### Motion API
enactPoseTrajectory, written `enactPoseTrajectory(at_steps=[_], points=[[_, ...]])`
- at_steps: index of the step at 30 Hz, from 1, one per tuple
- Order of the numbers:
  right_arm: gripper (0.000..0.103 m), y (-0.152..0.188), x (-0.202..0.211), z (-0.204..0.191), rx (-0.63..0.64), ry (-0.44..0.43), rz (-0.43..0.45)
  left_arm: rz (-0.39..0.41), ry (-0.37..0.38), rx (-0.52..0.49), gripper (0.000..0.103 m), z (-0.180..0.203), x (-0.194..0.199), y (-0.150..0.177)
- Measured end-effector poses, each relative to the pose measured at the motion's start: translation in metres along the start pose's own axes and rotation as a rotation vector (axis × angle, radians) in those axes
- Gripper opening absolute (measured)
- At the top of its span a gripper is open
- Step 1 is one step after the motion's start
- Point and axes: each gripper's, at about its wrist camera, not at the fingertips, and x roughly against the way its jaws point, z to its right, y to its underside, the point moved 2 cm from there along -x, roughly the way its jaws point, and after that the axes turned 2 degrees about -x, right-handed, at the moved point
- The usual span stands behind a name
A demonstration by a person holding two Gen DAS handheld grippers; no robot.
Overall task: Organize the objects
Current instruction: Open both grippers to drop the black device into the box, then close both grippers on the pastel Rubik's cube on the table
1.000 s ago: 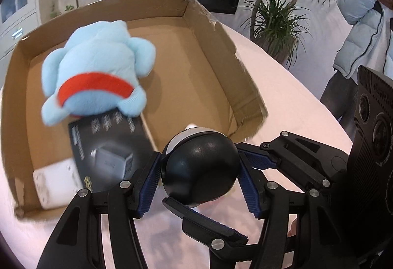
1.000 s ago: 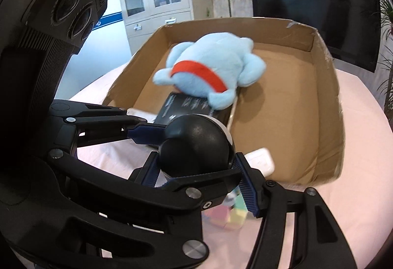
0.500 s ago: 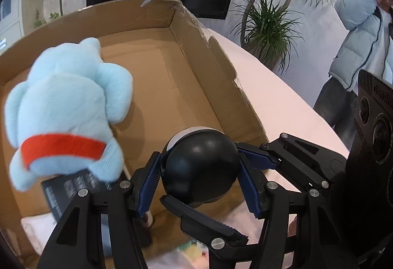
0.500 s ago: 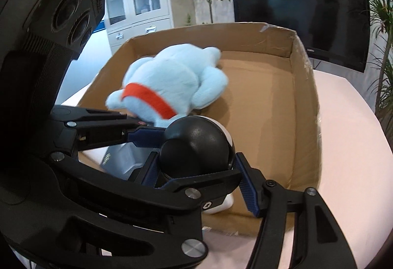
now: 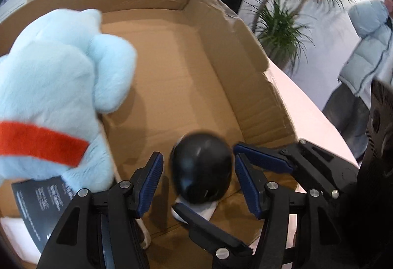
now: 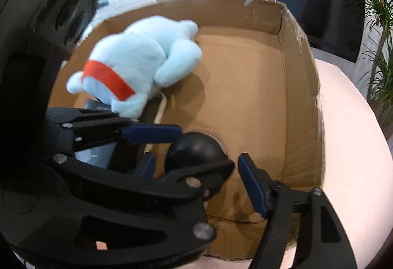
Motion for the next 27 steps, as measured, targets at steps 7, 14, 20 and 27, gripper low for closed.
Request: enactPoseTrajectory(at_steps=[7, 14, 20, 27], points=[[0.08, 0.015, 0.038, 0.007, -0.097, 0.014, 0.033, 0.088, 0.013, 0.104, 0.085, -0.023, 0.071, 0.011], [0.085, 0.057, 0.075, 0.015, -0.276, -0.17, 0.026, 0.016, -0.007, 0.169, 0.086, -0.036, 0.108, 0.088], [0.085, 0.082, 0.043, -0.04, -0.118, -0.098, -0.025, -0.042, -0.02, 0.153, 0.086, -0.027, 0.112, 0.136], [0.059, 0.101, 0.016, -0.061, -0.03, -0.057, -0.078, -0.036, -0.028, 0.111, 0.086, -0.01, 0.127, 0.162]])
